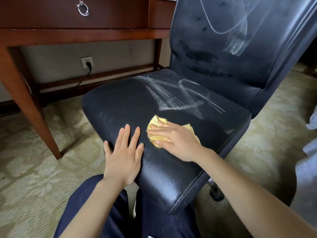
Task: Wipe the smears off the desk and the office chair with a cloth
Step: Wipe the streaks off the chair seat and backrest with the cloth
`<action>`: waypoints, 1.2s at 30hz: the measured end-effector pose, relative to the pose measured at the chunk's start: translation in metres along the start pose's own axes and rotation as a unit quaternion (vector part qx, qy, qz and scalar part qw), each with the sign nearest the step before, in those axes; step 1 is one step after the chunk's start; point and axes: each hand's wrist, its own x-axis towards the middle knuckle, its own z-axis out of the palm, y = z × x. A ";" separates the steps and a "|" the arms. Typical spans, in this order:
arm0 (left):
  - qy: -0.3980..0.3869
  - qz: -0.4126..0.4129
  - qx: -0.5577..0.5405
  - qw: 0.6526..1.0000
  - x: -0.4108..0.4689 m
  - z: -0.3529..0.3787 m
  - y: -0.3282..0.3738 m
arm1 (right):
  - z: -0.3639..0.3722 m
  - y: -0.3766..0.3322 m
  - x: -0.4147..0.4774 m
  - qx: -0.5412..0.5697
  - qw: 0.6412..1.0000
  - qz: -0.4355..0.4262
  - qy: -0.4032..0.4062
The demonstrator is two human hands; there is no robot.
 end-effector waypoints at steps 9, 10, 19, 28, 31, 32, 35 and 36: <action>0.012 -0.001 0.047 0.999 -0.005 -0.003 0.009 | -0.010 0.009 -0.071 0.029 0.997 -0.063 0.043; 0.013 0.000 0.053 0.999 -0.006 -0.003 0.012 | -0.015 0.014 -0.075 0.031 0.997 -0.051 0.042; 0.011 0.038 0.123 0.992 -0.015 -0.012 0.032 | -0.048 0.080 -0.062 -0.038 0.991 0.125 0.043; 0.031 0.090 0.150 0.984 -0.022 -0.012 0.052 | -0.027 0.079 0.029 -0.054 0.980 0.179 0.071; 0.043 0.102 0.146 0.983 -0.027 -0.012 0.057 | -0.018 0.056 0.028 -0.052 0.993 0.085 0.069; 0.044 0.105 0.145 0.983 -0.029 -0.011 0.059 | -0.016 0.048 0.021 -0.047 0.995 0.050 0.073; 0.054 0.106 0.144 0.982 -0.033 -0.009 0.063 | -0.012 0.029 -0.003 -0.038 0.997 0.011 0.064; 0.058 0.108 0.140 0.982 -0.033 -0.009 0.064 | -0.010 0.024 -0.013 -0.042 0.997 0.006 0.057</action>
